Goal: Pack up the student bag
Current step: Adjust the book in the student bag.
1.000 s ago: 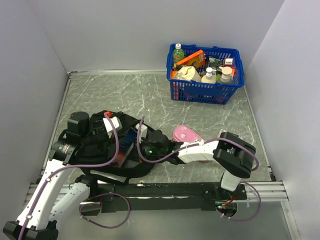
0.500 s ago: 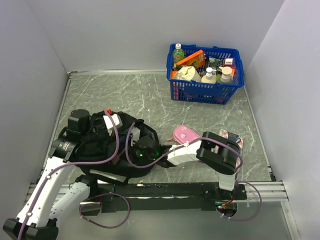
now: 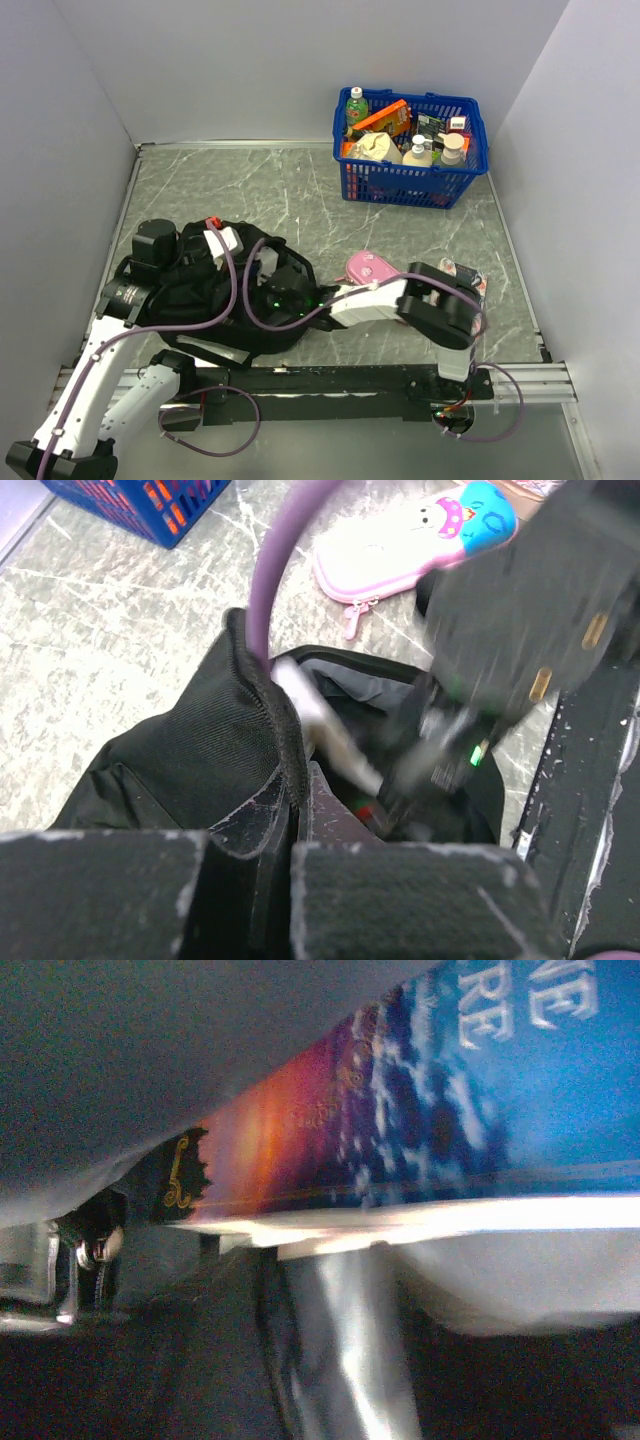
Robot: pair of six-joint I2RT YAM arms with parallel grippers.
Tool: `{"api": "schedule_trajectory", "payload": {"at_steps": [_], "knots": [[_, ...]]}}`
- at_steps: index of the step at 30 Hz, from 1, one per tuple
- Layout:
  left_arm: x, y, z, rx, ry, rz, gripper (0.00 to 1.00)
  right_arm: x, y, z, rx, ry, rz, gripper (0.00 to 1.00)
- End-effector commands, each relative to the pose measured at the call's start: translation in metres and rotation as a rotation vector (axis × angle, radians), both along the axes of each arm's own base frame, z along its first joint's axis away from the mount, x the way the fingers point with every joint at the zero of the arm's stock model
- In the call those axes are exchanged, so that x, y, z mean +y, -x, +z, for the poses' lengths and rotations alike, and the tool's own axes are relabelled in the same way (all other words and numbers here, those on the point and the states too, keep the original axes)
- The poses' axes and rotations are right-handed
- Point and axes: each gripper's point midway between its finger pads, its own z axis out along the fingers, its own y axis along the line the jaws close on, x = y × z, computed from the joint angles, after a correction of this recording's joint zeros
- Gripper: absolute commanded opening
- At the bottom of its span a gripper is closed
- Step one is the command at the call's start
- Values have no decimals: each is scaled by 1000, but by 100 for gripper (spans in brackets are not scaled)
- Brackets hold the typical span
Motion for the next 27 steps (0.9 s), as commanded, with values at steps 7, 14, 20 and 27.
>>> {"api": "schedule_trajectory", "payload": {"at_steps": [7, 14, 20, 27], "knots": [[-11, 15, 17, -81, 50, -100, 1, -81, -19, 87, 7, 51, -128, 100], [-9, 18, 14, -80, 38, -98, 1, -241, -87, 109, 126, 84, -637, 96], [-10, 17, 15, -83, 45, -102, 1, -432, -114, 82, 303, 301, -1269, 100], [-10, 17, 17, -86, 43, -105, 1, -498, -92, 56, 423, 576, -1469, 100]]}}
